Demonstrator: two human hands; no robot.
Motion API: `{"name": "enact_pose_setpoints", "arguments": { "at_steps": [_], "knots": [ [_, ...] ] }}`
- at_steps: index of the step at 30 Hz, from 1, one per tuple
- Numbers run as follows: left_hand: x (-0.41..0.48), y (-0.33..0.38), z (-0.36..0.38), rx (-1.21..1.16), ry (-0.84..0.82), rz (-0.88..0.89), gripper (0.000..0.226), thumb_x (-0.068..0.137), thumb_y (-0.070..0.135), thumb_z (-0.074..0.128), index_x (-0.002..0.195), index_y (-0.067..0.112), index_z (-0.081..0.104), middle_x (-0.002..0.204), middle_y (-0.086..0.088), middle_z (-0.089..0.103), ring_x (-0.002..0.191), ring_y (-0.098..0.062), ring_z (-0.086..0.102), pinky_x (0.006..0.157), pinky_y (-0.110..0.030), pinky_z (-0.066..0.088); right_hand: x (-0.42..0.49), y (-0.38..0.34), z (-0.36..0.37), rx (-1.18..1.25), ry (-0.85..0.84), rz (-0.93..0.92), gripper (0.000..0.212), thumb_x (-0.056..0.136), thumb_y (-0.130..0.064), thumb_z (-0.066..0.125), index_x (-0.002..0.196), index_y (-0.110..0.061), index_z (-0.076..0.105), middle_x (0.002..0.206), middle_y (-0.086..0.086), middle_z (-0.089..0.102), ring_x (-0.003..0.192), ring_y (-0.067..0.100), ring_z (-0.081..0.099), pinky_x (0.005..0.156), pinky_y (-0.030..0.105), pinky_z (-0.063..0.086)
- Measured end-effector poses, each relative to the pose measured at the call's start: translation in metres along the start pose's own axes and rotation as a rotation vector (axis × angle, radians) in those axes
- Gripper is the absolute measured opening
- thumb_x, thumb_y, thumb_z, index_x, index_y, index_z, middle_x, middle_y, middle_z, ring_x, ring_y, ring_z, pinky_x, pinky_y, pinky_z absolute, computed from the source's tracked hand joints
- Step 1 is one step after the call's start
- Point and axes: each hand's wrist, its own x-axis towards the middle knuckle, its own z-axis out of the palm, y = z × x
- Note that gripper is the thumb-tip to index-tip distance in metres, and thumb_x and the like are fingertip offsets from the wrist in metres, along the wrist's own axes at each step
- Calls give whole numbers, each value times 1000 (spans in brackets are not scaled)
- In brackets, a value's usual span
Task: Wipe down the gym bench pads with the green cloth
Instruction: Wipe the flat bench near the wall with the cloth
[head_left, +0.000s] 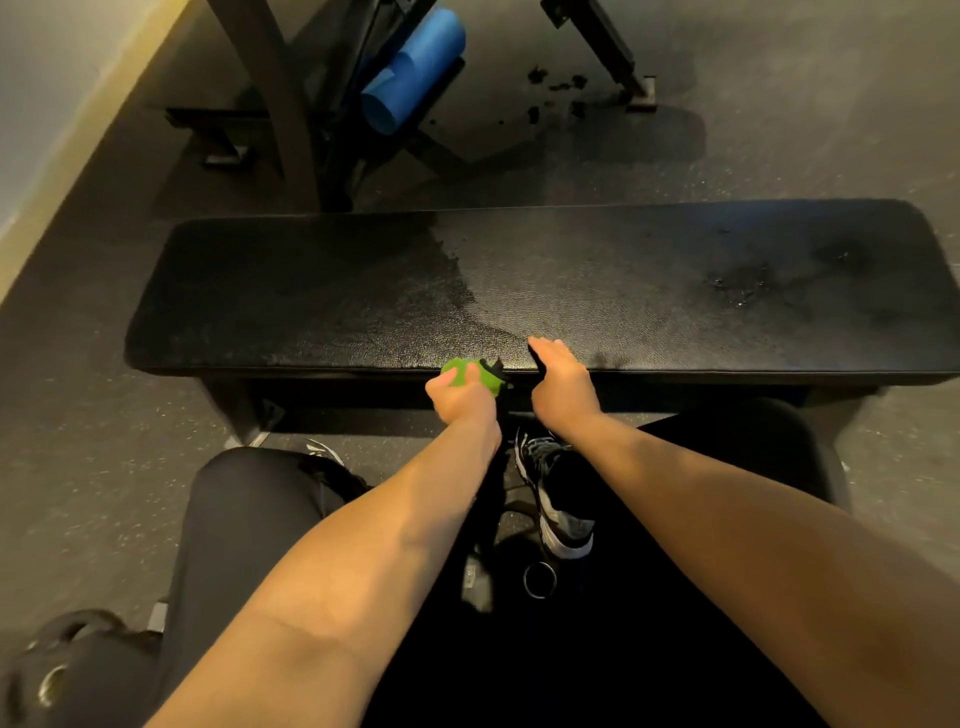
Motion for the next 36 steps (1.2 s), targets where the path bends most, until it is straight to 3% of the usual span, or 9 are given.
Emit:
{"name": "enact_pose_setpoints", "arguments": {
  "at_steps": [5, 9, 12, 15, 20, 23, 25, 28, 36],
  "knots": [
    [-13, -6, 7, 112, -147, -4, 12, 96, 9, 62, 105, 8, 55, 107, -12, 64, 87, -21, 57, 63, -22, 46, 0, 2, -2, 38, -42, -5, 66, 87, 12, 42, 149, -9, 41, 158, 13, 32, 151, 25, 16, 118, 24, 10],
    [-19, -1, -6, 174, -290, 140, 24, 96, 21, 65, 112, 4, 61, 104, -7, 67, 89, -15, 62, 64, -15, 48, 2, -8, -1, 84, -52, 40, 47, 102, -14, 41, 149, -18, 42, 153, 6, 41, 144, 22, 30, 112, 25, 22],
    [-20, 14, -11, 78, -401, 164, 30, 101, 30, 57, 120, 8, 60, 110, -6, 69, 97, -14, 66, 81, -22, 54, -1, -30, -1, 244, -46, 28, 46, 103, -27, 43, 149, -30, 38, 140, 0, 43, 122, 13, 44, 98, 22, 30],
    [-19, 34, -19, 145, -515, 158, 23, 105, 30, 48, 120, 22, 62, 115, -2, 70, 108, -12, 66, 95, -30, 53, -5, -44, 2, 335, -14, -36, 42, 99, -28, 51, 139, -38, 42, 132, 1, 43, 117, 15, 48, 101, 31, 40],
    [7, 46, -34, 392, -622, 307, 24, 104, 28, 49, 123, 25, 63, 121, 2, 63, 105, -1, 60, 84, -15, 49, 5, -47, 11, 138, -22, -98, 26, 91, -6, 48, 105, -26, 58, 113, 9, 51, 92, 5, 47, 73, 3, 33],
    [31, 51, -37, 715, -521, 579, 31, 96, 20, 53, 117, 38, 66, 139, 2, 52, 130, -12, 45, 117, -29, 27, 15, -40, 13, 8, 127, -159, 34, 83, 4, 50, 100, -20, 68, 109, 7, 52, 102, 22, 47, 76, 14, 31],
    [44, 60, -39, 881, -472, 632, 43, 98, 18, 52, 137, 35, 55, 158, 0, 32, 146, -19, 23, 117, -26, 9, 29, -32, 10, -65, 265, -133, 35, 85, 3, 51, 108, -15, 69, 122, 10, 53, 112, 31, 44, 87, 22, 30],
    [70, 74, -41, 1179, -395, 671, 62, 101, 36, 51, 157, 31, 26, 168, 1, 7, 154, -27, 0, 123, -45, 4, 41, -22, 17, -128, 305, -57, 41, 92, -4, 55, 132, -8, 59, 149, 19, 39, 138, 38, 32, 117, 37, 27],
    [92, 55, -35, 1415, -375, 652, 65, 105, 47, 31, 159, 38, -4, 165, 5, -22, 151, -25, -22, 120, -52, -12, 67, -19, 51, -438, -92, -499, 70, 89, 1, 55, 150, -27, 40, 165, 1, 13, 153, 27, 6, 119, 38, 21]
  ]
}}
